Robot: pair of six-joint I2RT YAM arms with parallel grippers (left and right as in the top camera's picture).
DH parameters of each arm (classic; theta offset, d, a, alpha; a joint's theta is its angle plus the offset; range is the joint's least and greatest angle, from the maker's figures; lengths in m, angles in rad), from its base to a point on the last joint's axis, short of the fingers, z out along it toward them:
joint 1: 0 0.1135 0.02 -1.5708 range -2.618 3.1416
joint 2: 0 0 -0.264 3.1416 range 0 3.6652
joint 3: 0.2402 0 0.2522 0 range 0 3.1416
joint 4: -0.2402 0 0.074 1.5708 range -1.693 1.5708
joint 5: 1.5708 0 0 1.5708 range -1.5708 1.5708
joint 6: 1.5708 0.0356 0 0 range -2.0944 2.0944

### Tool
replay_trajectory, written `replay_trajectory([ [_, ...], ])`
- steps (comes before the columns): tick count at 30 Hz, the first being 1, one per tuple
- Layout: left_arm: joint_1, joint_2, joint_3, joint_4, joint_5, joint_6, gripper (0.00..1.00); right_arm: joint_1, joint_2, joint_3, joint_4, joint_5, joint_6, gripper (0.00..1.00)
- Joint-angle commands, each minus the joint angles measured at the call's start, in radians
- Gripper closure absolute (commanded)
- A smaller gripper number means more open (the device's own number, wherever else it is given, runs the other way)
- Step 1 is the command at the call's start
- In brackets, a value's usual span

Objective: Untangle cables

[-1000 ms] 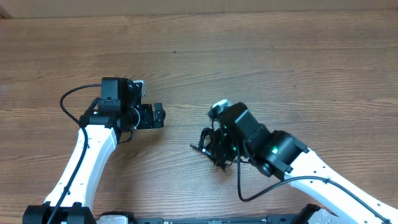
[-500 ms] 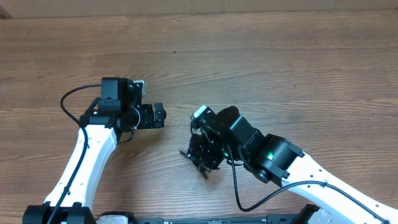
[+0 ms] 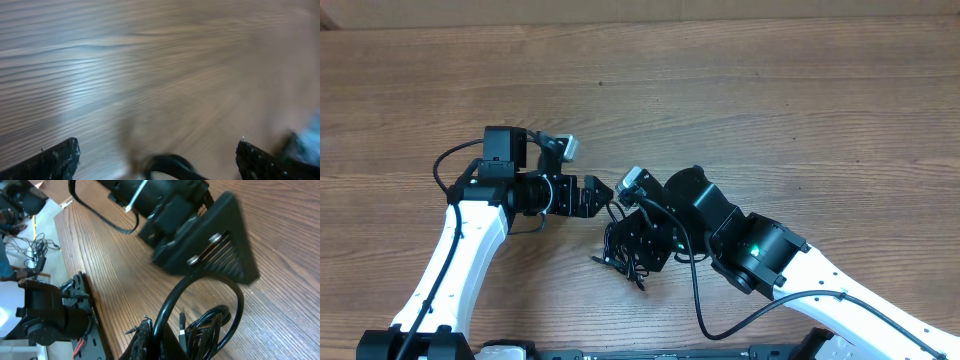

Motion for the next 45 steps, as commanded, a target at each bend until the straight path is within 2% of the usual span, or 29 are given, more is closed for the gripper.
replay_trajectory([
  [1, 0.005, 0.01, 0.002, -0.005, 0.205, 0.136, 0.0, -0.035, -0.013, 0.015, 0.011, -0.024, 0.008, 0.96],
  [7, 0.006, 0.01, 0.002, -0.019, 0.211, 0.206, 0.0, -0.105, -0.014, 0.015, 0.034, -0.123, 0.006, 0.96],
  [12, 0.006, 0.01, 0.002, -0.078, 0.314, 0.368, 0.01, -0.154, -0.014, 0.015, 0.104, -0.281, 0.006, 0.96],
  [15, 0.005, 0.01, 0.002, -0.074, 0.317, 0.396, 0.01, -0.156, -0.014, 0.015, 0.156, -0.372, 0.006, 0.96],
  [23, 0.006, 0.01, 0.002, 0.04, 0.354, 0.391, 0.0, -0.156, -0.014, 0.015, 0.165, -0.43, 0.005, 0.96],
  [28, 0.006, 0.01, 0.002, 0.13, 0.372, 0.297, 0.01, -0.156, -0.014, 0.015, 0.15, -0.451, 0.002, 0.96],
  [32, 0.006, 0.01, 0.002, 0.15, 0.356, 0.29, 0.01, -0.156, -0.014, 0.015, 0.159, -0.452, 0.003, 0.96],
  [34, 0.006, 0.01, 0.002, 0.138, 0.239, 0.281, 0.0, -0.156, -0.014, 0.015, 0.16, -0.458, 0.003, 0.96],
  [36, 0.006, 0.01, 0.002, 0.126, 0.048, 0.243, 0.0, -0.156, -0.014, 0.015, 0.163, -0.478, 0.003, 0.96],
  [41, 0.006, 0.01, 0.002, 0.086, -0.539, 0.004, 0.01, -0.156, -0.014, 0.015, 0.163, -0.488, 0.002, 0.96],
  [43, 0.006, 0.01, 0.002, 0.074, -0.616, -0.036, 0.0, -0.156, -0.014, 0.015, 0.163, -0.488, 0.002, 0.96],
  [45, 0.006, 0.01, 0.002, 0.067, -0.634, -0.043, 0.0, -0.156, -0.014, 0.015, 0.162, -0.48, 0.002, 0.96],
])
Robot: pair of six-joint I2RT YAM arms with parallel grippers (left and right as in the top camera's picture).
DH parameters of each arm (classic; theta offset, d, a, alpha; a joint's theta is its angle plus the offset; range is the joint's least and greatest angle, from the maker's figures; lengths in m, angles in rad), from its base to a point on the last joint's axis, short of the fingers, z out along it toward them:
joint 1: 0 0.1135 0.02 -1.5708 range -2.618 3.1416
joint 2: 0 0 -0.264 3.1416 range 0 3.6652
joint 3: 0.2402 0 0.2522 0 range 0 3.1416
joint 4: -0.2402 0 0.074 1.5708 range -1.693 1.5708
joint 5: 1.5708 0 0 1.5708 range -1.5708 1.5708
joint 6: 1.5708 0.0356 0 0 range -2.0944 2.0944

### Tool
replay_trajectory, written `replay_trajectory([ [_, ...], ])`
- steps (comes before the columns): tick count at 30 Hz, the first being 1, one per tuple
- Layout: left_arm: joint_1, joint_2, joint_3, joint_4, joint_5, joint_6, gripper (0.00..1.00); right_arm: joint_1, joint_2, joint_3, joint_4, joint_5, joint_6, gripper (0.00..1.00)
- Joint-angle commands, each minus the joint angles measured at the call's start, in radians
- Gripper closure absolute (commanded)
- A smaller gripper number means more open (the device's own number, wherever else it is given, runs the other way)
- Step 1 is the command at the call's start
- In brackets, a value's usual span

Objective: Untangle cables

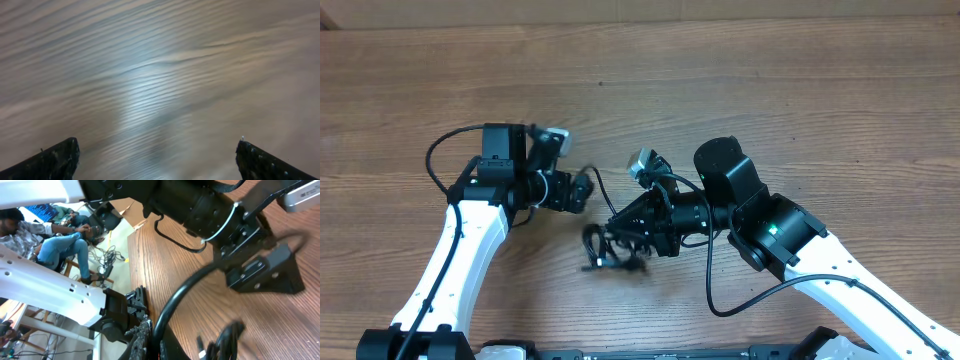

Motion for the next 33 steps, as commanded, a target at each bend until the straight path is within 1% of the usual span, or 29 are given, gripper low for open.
replay_trajectory([
  [1, 0.006, 0.008, 0.002, -0.006, -0.265, -0.115, 0.01, 0.0, -0.014, 0.015, 0.006, -0.021, -0.005, 0.96],
  [3, 0.006, 0.008, 0.002, -0.005, -0.254, -0.138, 0.0, 0.0, -0.014, 0.015, -0.005, 0.0, -0.005, 0.96],
  [8, 0.006, 0.008, 0.002, -0.018, -0.145, -0.139, 0.0, 0.0, -0.014, 0.015, -0.066, 0.092, 0.0, 0.96],
  [11, 0.006, 0.008, 0.002, -0.024, -0.108, -0.139, 0.0, 0.0, -0.014, 0.015, -0.098, 0.149, 0.0, 0.96],
  [12, 0.006, 0.008, 0.002, -0.026, -0.103, -0.139, 0.01, 0.0, -0.014, 0.015, -0.114, 0.179, 0.002, 0.94],
  [14, 0.006, 0.008, 0.002, -0.035, -0.099, -0.139, 0.01, 0.0, -0.013, 0.015, -0.154, 0.243, 0.004, 0.84],
  [17, 0.006, 0.008, 0.002, -0.051, -0.083, -0.138, 0.0, 0.0, -0.006, 0.014, -0.215, 0.327, 0.004, 0.51],
  [18, 0.006, 0.008, 0.002, -0.058, -0.08, -0.139, 0.0, 0.0, -0.003, 0.014, -0.233, 0.347, 0.003, 0.44],
  [20, 0.006, 0.008, 0.002, -0.068, -0.081, -0.138, 0.0, 0.0, 0.004, 0.014, -0.258, 0.364, 0.003, 0.34],
  [21, 0.006, 0.008, 0.002, -0.072, -0.081, -0.134, 0.0, 0.0, 0.008, 0.014, -0.266, 0.37, 0.003, 0.27],
  [22, 0.006, 0.008, 0.002, -0.075, -0.081, -0.134, 0.0, 0.0, 0.011, 0.014, -0.273, 0.375, 0.003, 0.22],
  [23, 0.006, 0.008, 0.002, -0.077, -0.081, -0.13, 0.0, 0.0, 0.013, 0.013, -0.278, 0.384, 0.003, 0.19],
  [24, 0.006, 0.008, 0.002, -0.077, -0.081, -0.127, 0.01, 0.0, 0.016, 0.013, -0.285, 0.401, 0.004, 0.14],
  [26, 0.006, 0.008, 0.002, -0.08, -0.081, -0.127, 0.01, 0.0, 0.019, 0.013, -0.301, 0.436, 0.005, 0.08],
  [30, 0.006, 0.008, 0.002, -0.085, -0.089, -0.127, 0.0, 0.0, 0.03, 0.013, -0.346, 0.529, 0.073, 0.02],
  [33, 0.006, 0.008, 0.002, -0.09, -0.089, -0.128, 0.0, 0.0, 0.046, 0.013, -0.392, 0.548, 0.08, 0.01],
])
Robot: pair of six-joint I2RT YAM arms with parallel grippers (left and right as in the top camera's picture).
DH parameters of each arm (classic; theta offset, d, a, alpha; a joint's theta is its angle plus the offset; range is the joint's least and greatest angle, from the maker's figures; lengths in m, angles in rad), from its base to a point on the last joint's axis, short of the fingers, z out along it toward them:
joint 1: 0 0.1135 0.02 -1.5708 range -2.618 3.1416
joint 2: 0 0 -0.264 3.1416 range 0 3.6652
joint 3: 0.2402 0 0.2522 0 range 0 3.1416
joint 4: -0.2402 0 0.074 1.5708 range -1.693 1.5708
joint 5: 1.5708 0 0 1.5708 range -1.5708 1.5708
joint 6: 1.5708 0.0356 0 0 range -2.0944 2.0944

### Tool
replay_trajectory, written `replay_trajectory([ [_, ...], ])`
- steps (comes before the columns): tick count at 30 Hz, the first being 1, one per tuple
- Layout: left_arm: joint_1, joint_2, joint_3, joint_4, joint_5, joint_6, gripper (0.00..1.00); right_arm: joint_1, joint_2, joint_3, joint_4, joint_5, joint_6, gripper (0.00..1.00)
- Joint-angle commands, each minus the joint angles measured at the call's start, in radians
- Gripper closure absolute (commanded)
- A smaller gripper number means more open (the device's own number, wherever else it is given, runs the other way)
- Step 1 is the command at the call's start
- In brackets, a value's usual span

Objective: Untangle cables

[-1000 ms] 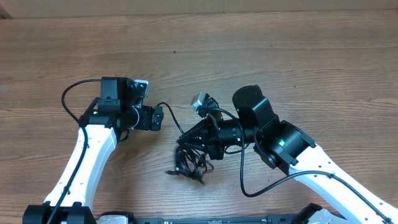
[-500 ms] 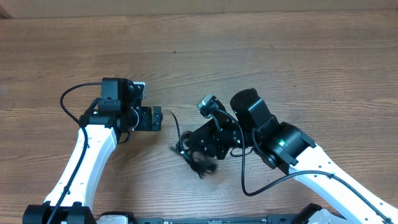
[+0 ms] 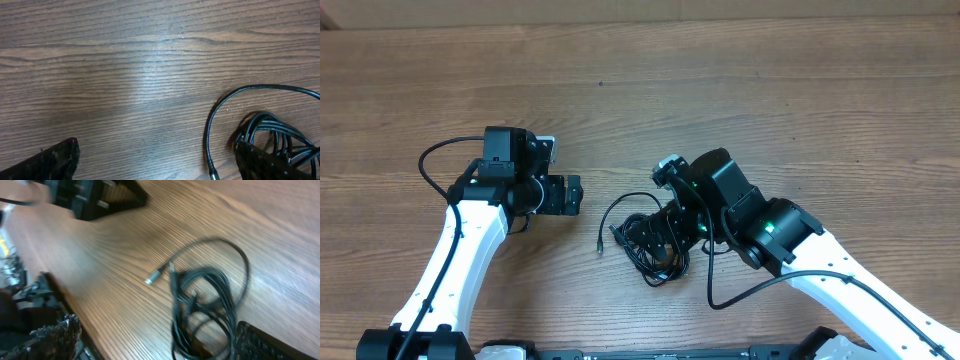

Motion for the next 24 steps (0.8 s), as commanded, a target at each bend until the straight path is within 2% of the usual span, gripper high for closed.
replay_trajectory([
  [1, 0.005, 0.008, 0.002, -0.008, 0.012, -0.003, 0.0, 0.0, 0.028, 0.013, -0.031, 0.069, 0.032, 0.01],
  [9, 0.003, 0.008, 0.002, -0.019, 0.065, -0.146, 0.0, 0.043, 0.105, -0.023, -0.08, 0.053, -0.049, 0.05],
  [18, 0.003, 0.008, 0.002, -0.018, 0.065, -0.145, 0.0, 0.164, 0.233, -0.033, -0.073, 0.051, -0.24, 0.08],
  [24, 0.003, 0.008, 0.002, -0.022, 0.064, -0.145, 0.0, 0.198, 0.318, -0.033, -0.042, 0.07, -0.234, 0.13],
])
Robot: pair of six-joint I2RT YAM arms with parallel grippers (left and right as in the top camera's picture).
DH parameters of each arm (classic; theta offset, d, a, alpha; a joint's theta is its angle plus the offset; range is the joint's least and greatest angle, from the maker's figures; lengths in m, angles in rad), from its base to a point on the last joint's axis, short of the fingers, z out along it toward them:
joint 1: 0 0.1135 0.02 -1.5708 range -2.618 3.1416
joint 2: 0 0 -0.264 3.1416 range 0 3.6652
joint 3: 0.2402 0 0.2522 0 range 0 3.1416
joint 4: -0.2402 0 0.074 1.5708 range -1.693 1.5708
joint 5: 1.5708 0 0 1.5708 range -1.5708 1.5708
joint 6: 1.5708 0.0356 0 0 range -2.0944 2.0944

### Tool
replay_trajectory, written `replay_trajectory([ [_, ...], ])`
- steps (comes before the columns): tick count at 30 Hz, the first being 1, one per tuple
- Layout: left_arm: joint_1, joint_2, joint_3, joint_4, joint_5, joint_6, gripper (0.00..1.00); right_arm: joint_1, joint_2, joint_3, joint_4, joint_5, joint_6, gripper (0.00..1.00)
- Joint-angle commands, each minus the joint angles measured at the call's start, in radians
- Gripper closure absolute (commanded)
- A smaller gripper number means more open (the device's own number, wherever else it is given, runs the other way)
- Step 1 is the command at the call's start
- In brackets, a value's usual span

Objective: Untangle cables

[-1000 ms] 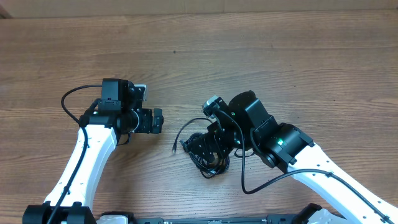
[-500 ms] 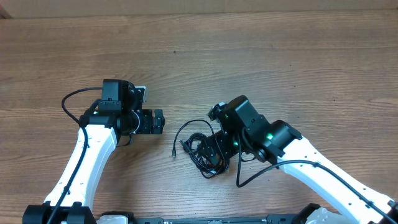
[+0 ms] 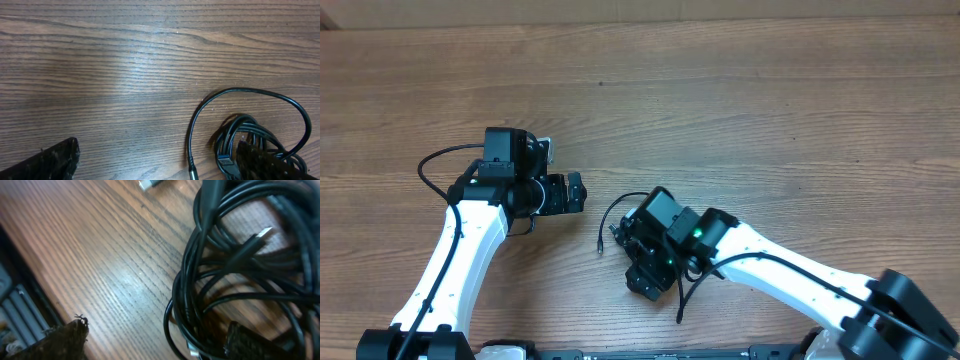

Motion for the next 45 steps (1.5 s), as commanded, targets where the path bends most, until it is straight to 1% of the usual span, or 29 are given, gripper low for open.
replay_trajectory([
  [1, 0.003, 0.008, 0.002, -0.002, 0.019, -0.014, 0.0, 0.006, 0.04, -0.007, 0.013, 0.011, -0.029, 0.14],
  [3, 0.003, 0.008, 0.002, -0.003, 0.019, -0.014, 0.01, 0.006, 0.06, -0.007, 0.013, 0.011, -0.025, 0.17],
  [9, 0.003, 0.008, 0.002, -0.001, 0.019, -0.014, 0.01, 0.006, 0.109, -0.007, 0.034, 0.018, -0.022, 0.21],
  [11, 0.003, 0.008, 0.002, 0.003, 0.019, -0.014, 0.01, 0.006, 0.134, -0.007, 0.055, 0.018, -0.022, 0.26],
  [15, 0.003, 0.008, 0.002, 0.005, 0.019, -0.014, 0.0, 0.006, 0.193, -0.007, 0.075, 0.018, -0.022, 0.3],
  [17, 0.003, 0.008, 0.002, 0.005, 0.019, -0.014, 0.0, 0.006, 0.218, -0.007, 0.082, 0.018, -0.022, 0.37],
  [19, 0.003, 0.008, 0.002, 0.008, 0.016, -0.014, 0.0, 0.006, 0.239, -0.007, 0.091, 0.018, -0.022, 0.46],
  [20, 0.003, 0.008, 0.002, 0.01, 0.016, -0.014, 0.01, 0.006, 0.243, -0.007, 0.095, 0.018, -0.022, 0.53],
  [22, 0.003, 0.008, 0.002, 0.011, 0.016, -0.014, 0.0, 0.006, 0.245, -0.007, 0.097, 0.018, -0.022, 0.78],
  [23, 0.003, 0.008, 0.002, 0.01, 0.016, -0.014, 0.0, 0.006, 0.245, -0.007, 0.095, 0.018, -0.022, 0.89],
  [24, 0.003, 0.008, 0.002, 0.01, 0.016, -0.014, 0.0, 0.006, 0.245, -0.007, 0.093, 0.017, -0.021, 0.96],
  [27, 0.003, 0.008, 0.002, 0.009, 0.016, -0.014, 0.0, 0.005, 0.244, -0.006, 0.098, 0.007, 0.005, 0.96],
  [30, 0.003, 0.008, 0.002, 0.009, 0.016, -0.014, 0.0, 0.003, 0.239, 0.0, 0.105, -0.039, 0.004, 0.96],
  [34, 0.003, 0.008, 0.002, 0.009, 0.016, -0.014, 0.0, -0.005, 0.213, 0.01, 0.093, -0.054, -0.007, 0.96],
  [36, 0.003, 0.008, 0.002, 0.008, 0.016, -0.014, 0.0, -0.026, 0.16, 0.014, 0.09, -0.119, -0.009, 0.96],
  [40, 0.003, 0.008, 0.002, 0.002, 0.017, -0.014, 0.0, -0.068, 0.068, 0.017, 0.106, -0.278, -0.08, 0.96],
  [42, 0.003, 0.008, 0.002, -0.004, 0.018, -0.012, 0.0, -0.099, 0.012, 0.017, 0.124, -0.349, -0.083, 0.96],
  [45, 0.003, 0.008, 0.002, -0.02, 0.029, 0.028, 0.0, -0.146, -0.053, 0.017, 0.131, -0.419, -0.082, 0.96],
])
